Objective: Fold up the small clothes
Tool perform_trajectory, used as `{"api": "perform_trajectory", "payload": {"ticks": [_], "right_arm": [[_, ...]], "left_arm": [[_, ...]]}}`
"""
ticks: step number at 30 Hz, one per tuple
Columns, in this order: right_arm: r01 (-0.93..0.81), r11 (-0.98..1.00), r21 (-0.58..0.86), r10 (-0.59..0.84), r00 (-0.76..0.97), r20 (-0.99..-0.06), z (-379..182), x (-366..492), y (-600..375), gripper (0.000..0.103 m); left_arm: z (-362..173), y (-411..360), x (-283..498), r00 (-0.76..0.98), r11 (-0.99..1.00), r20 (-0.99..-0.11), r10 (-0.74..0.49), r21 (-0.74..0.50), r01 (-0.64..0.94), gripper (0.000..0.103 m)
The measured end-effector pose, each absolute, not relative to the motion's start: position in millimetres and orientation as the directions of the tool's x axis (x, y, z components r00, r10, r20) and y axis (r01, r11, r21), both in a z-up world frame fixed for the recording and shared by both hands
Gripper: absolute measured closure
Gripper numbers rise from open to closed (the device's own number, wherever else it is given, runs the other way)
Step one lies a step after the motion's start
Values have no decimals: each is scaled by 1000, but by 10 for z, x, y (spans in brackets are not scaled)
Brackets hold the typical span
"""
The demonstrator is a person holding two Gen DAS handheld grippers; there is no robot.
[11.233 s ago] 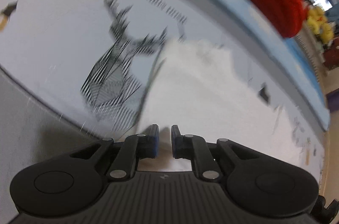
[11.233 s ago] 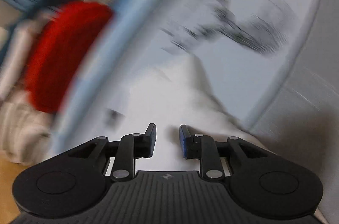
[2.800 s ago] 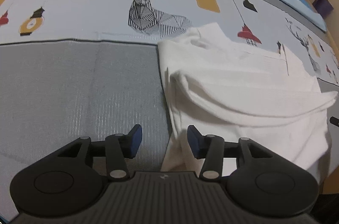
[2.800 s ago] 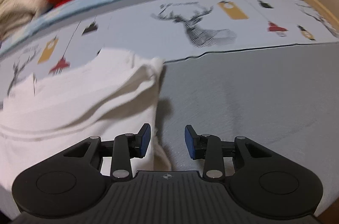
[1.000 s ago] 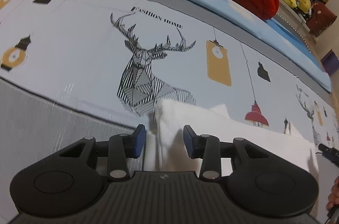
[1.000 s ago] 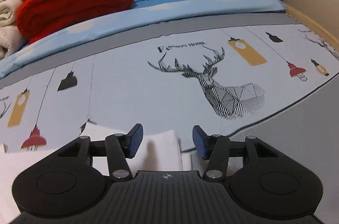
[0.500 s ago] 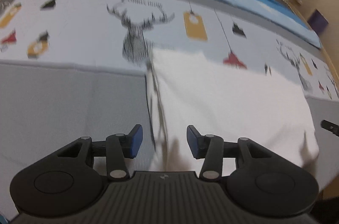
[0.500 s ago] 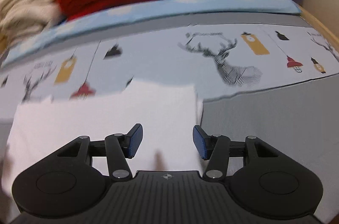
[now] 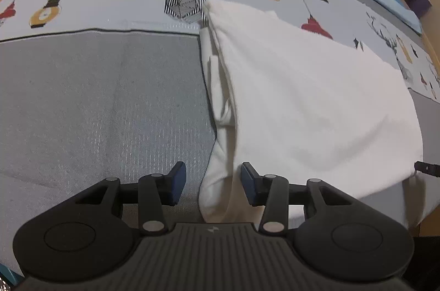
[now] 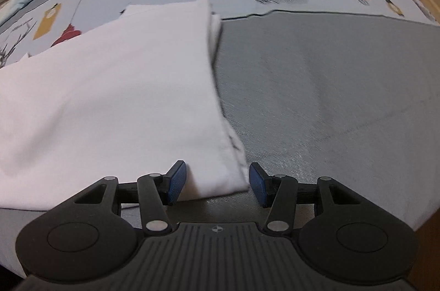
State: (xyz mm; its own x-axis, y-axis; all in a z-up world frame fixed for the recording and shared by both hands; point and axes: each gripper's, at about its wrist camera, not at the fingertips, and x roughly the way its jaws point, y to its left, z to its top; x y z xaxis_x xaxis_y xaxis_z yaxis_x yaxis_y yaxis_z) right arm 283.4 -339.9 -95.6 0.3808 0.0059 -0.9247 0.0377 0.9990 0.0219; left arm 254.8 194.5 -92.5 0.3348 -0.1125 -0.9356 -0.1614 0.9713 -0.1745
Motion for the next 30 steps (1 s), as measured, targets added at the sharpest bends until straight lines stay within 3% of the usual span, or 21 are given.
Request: {"api": "perform_trajectory", "payload": {"ticks": [1,2,4,5,6,11,13,15,16,17,18,20,22,24,26,27,28,29,30], "right_arm": [[36,999,26,10,378,-926,-966,2827,-3419,54],[34,999,31,16,376,-926,-969,2823,-3422,63],[32,999,26,12,381,-925,-981,2811,-3429,75],[28,999,28,15,381,-925,-984,2805,-3432,89],[26,999,39,26,381,-924,-985,2804,-3440,100],[32,998,49,32,402,-915,-936,2796,-3475,101],[51,997,53,28,401,-916,-922,2808,-3498,101],[74,994,74,36,421,-906,-878,2811,-3543,98],[84,993,85,39,441,-896,-843,2809,-3565,96],[95,991,97,42,462,-886,-805,2806,-3585,85],[106,989,107,44,479,-877,-777,2798,-3610,66],[123,985,123,46,497,-867,-748,2798,-3633,49],[112,984,138,67,485,-872,-774,2817,-3623,48],[83,989,125,75,454,-888,-836,2842,-3562,49],[37,996,86,63,413,-909,-910,2860,-3481,52],[16,998,63,52,385,-921,-957,2865,-3441,56],[6,999,48,43,364,-930,-997,2864,-3420,64],[1,999,43,40,348,-936,-1021,2864,-3415,87],[5,999,43,39,350,-936,-1018,2865,-3425,100]], "left_arm": [[-941,1952,2543,328,974,-939,-105,-164,-158,57],[-956,1953,2544,323,976,-941,-99,-155,-153,61],[-983,1959,2549,313,981,-946,-88,-137,-140,94],[-991,1962,2544,311,983,-947,-82,-128,-130,102],[-990,1956,2537,312,986,-947,-79,-121,-118,103],[-981,1978,2519,316,990,-948,-42,-82,-115,103],[-920,2066,2510,347,979,-937,-51,-115,-168,96],[-824,2153,2497,405,959,-910,-95,-192,-206,76],[-790,2181,2493,428,949,-896,-118,-228,-216,59],[-760,2188,2496,446,940,-884,-142,-262,-218,50],[-755,2176,2505,449,935,-879,-161,-281,-214,47],[-791,2093,2539,424,939,-887,-182,-285,-194,44],[-862,1957,2570,377,962,-914,-148,-222,-161,44],[-975,1848,2584,320,979,-942,-101,-151,-136,49],[-1043,1798,2592,294,986,-951,-92,-129,-109,82],[-1049,1797,2590,295,986,-949,-109,-142,-93,89],[-1040,1780,2587,300,985,-946,-123,-152,-75,100],[-1026,1767,2574,308,988,-944,-117,-143,-61,100],[-1024,1753,2555,312,990,-944,-107,-130,-51,101]]}}
